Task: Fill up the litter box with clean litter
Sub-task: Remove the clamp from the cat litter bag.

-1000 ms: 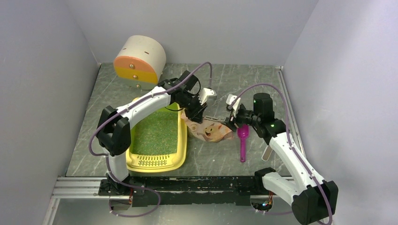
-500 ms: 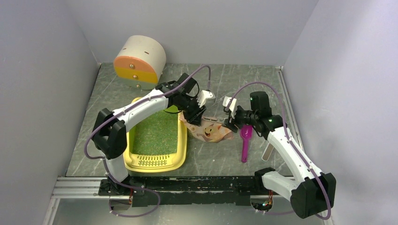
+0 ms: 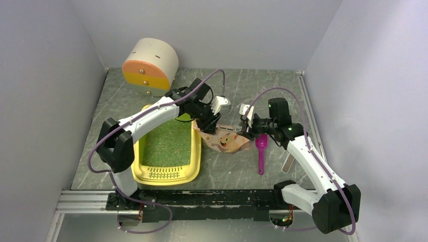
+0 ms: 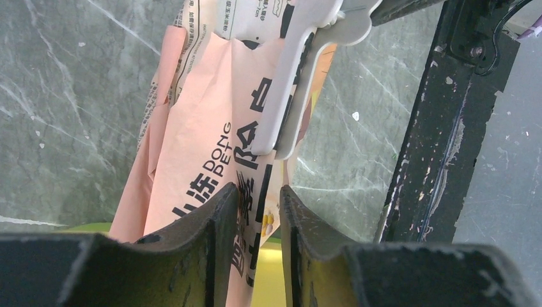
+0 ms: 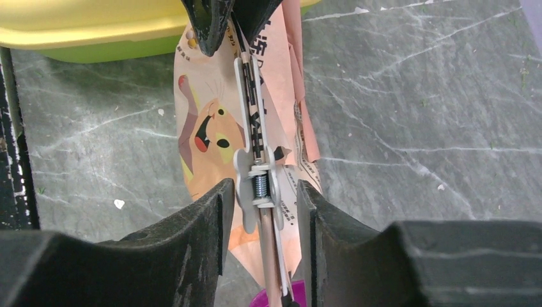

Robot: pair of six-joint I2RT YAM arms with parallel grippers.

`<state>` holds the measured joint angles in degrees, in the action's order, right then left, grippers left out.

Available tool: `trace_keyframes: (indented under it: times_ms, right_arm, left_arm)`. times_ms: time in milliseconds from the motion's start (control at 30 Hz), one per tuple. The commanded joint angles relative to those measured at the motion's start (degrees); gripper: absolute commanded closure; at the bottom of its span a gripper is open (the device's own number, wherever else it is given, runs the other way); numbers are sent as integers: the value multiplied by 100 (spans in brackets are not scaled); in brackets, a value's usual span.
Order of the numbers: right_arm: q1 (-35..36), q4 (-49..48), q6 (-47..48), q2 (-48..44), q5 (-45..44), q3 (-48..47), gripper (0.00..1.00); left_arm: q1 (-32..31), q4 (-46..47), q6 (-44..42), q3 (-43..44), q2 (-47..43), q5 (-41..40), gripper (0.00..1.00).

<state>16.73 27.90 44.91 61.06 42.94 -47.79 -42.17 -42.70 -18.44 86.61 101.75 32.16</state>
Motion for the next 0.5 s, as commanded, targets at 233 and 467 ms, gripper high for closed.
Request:
trace_keyframes:
  times_ms: [233,467]
  right_arm:
    - [48,-143,-82,-26,61,6,63]
    - [79,-43,47,-46,-63,53,53]
  left_arm:
    - [-61,77,129,-56,-207,46,66]
    - [-58,-20,81,37,-153,30,68]
